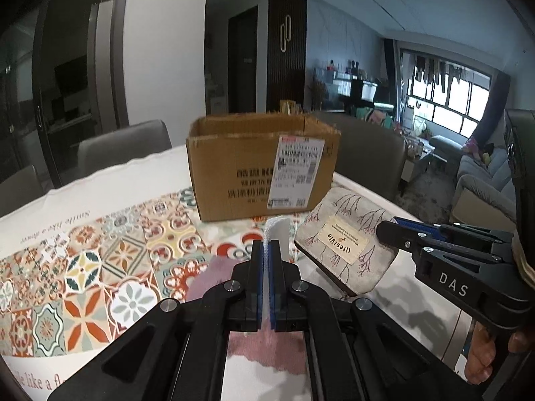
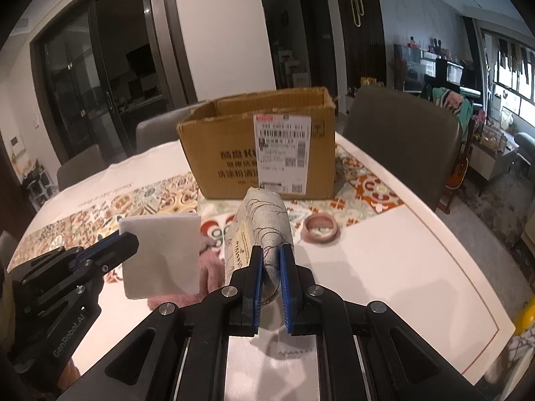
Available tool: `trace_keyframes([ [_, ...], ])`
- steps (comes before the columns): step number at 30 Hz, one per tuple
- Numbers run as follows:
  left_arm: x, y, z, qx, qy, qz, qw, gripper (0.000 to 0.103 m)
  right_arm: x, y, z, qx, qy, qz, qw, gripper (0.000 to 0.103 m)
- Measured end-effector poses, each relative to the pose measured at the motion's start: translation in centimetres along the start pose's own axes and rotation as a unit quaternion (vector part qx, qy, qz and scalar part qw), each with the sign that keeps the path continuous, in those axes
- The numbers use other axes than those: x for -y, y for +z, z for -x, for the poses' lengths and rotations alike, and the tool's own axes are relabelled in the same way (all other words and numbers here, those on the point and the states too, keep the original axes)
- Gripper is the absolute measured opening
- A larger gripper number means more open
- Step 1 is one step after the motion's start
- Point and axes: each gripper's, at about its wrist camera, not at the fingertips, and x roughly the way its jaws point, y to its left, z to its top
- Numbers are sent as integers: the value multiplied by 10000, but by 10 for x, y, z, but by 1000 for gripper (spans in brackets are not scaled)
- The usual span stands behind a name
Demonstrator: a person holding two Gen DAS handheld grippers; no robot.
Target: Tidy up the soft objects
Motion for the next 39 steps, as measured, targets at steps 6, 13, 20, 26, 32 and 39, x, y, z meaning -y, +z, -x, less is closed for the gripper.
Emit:
trace_keyframes([
  [6,0,18,6,312,81,-18,9995,5,0,15,8,268,-16,-8,9996,12],
  [13,-3,42,9,651,145,8,9978,5,1,38,12,587,-18,-29,9983,12],
  [20,-4,64,8,904,180,12,9957,5,0,58,18,903,-27,-37,9959,12],
  [26,-6,78,7,1075,187,3,9940,5,-1,73,18,1114,-64,-9,9938,12],
  [32,-11,91,1,1223,220,-21,9922,5,-1,92,16,1338,-124,-5,9909,12],
  [39,-15,107,-8,1353,233,52,9905,5,-5,112,13,1583,-161,90,9872,10],
])
